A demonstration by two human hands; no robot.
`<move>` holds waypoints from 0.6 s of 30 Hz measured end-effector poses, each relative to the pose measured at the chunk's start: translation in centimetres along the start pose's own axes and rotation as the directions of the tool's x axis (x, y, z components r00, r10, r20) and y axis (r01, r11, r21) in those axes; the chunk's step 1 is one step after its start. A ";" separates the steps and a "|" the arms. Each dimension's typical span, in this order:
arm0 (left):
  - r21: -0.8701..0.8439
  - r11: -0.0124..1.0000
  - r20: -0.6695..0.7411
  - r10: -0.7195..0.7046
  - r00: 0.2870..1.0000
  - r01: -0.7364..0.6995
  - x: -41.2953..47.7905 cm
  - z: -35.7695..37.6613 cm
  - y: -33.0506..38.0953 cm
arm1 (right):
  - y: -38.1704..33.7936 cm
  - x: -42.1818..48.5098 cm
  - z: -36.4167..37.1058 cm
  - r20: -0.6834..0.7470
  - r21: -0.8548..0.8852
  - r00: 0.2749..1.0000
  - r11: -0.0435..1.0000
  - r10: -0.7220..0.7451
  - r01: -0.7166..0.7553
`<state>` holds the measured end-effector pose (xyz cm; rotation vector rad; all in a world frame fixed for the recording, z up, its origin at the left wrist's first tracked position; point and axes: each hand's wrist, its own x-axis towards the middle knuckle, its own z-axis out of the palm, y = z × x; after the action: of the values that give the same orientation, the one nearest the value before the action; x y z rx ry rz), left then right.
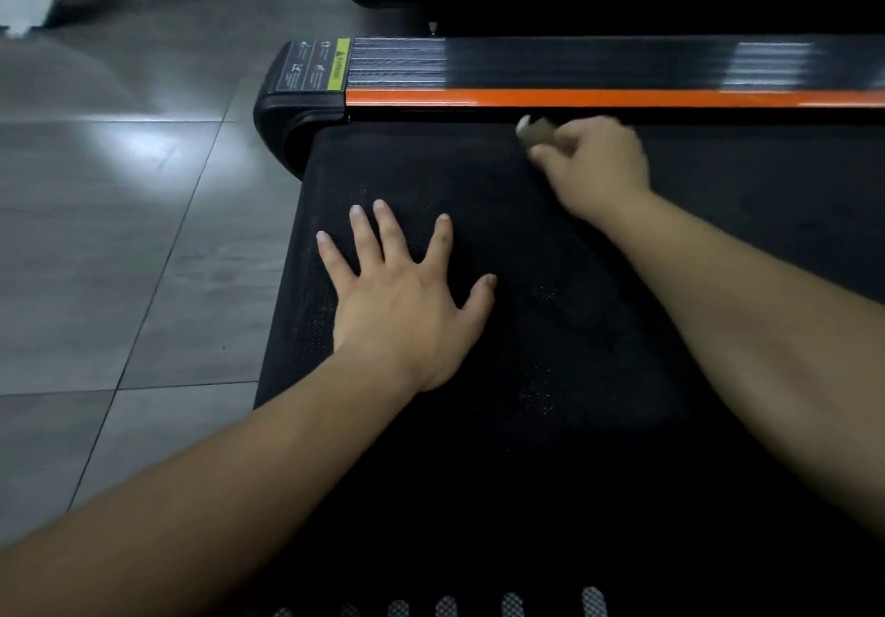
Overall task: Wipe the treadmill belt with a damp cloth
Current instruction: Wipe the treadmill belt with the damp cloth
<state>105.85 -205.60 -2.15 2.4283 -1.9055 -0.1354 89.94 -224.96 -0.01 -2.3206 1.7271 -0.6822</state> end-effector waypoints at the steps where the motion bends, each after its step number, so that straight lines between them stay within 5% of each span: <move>1: 0.002 1.000 0.006 0.004 1.000 -0.004 0.0 -0.1 0.0 | 0.0 -1.2 -0.2 0.055 0.010 0.994 0.996 -0.094 0.094; 3: 0.014 1.000 0.019 0.005 1.000 -0.006 0.1 -0.1 -0.2 | 1.2 -1.5 -1.3 0.082 -0.045 0.985 0.987 -0.152 0.156; 7: 0.017 1.000 0.026 -0.006 1.000 0.006 0.1 -0.1 -0.1 | 3.3 0.4 -3.0 -0.028 -0.047 0.995 0.994 0.099 -0.100; 13: -0.033 0.999 0.044 0.005 0.999 -0.004 0.0 -0.6 -0.3 | 3.2 -4.9 -2.8 0.094 -0.062 0.971 0.972 -0.220 0.227; 18: -0.060 0.998 0.018 0.034 0.999 -0.033 -0.1 -0.5 -0.4 | 5.5 -2.8 -4.4 0.001 -0.077 0.999 0.996 -0.037 0.037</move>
<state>106.27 -205.41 -1.68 2.3639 -1.9196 -0.2118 82.62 -223.50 0.95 -2.4094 1.7444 -0.6339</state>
